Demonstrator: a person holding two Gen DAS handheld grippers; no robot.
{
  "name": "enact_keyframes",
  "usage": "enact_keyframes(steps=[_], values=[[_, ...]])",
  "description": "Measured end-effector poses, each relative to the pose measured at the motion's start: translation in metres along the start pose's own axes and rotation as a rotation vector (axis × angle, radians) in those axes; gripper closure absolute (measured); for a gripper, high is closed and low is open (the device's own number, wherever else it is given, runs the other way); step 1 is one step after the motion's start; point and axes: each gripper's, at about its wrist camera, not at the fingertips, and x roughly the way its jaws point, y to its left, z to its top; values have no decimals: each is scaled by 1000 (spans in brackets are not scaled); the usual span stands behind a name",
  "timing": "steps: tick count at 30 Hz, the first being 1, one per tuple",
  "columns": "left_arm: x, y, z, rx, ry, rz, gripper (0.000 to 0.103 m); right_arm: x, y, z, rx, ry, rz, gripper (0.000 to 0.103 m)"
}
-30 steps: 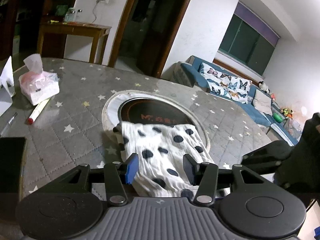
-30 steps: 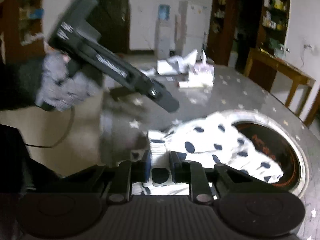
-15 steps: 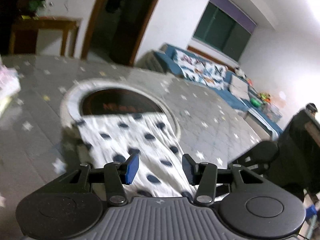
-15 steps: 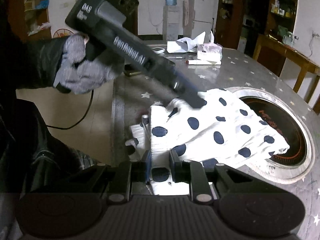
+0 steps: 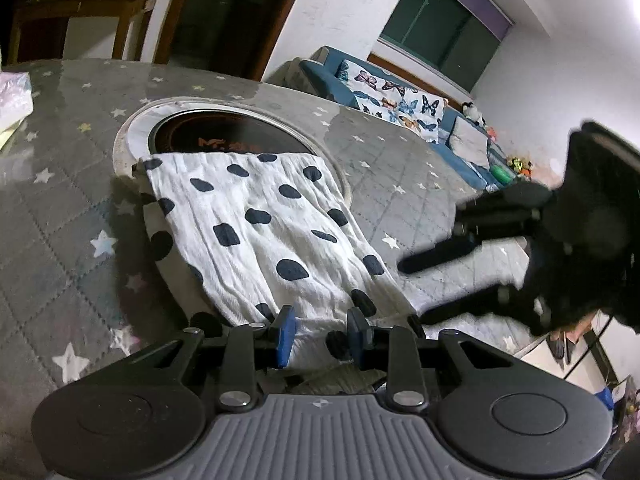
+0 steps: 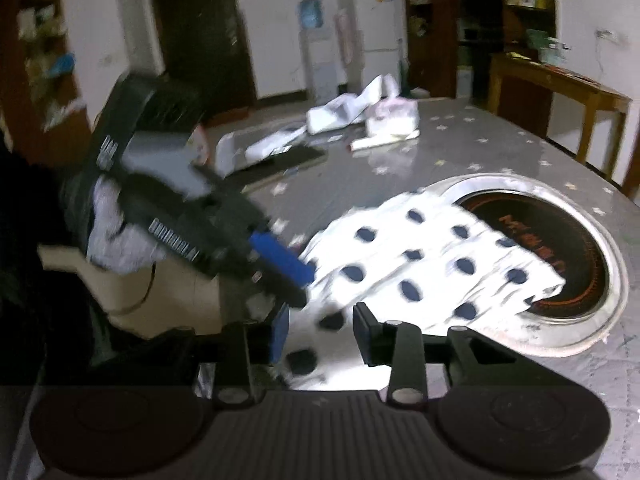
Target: Fold clothes
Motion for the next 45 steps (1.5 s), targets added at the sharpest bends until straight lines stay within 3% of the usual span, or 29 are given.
enact_keyframes(steps=[7, 14, 24, 29, 35, 41, 45], values=[[-1, -15, 23, 62, -78, -27, 73, 14, -38, 17, 78, -40, -198, 66], [24, -16, 13, 61, 4, -42, 73, 48, -78, 28, 128, -51, -294, 66], [24, -9, 0, 24, 24, -51, 73, 91, -124, 20, 207, 17, -392, 67], [15, -8, 2, 14, 1, -59, 73, 88, -120, 26, 190, 7, -401, 67], [-1, -8, 7, 13, -52, -40, 72, 94, -96, 50, 116, -4, -308, 67], [2, -1, -2, -19, -26, -31, 72, 121, -73, 67, 37, 27, -200, 67], [2, 2, -6, -35, -24, -39, 72, 136, -67, 73, -1, 48, -194, 67]])
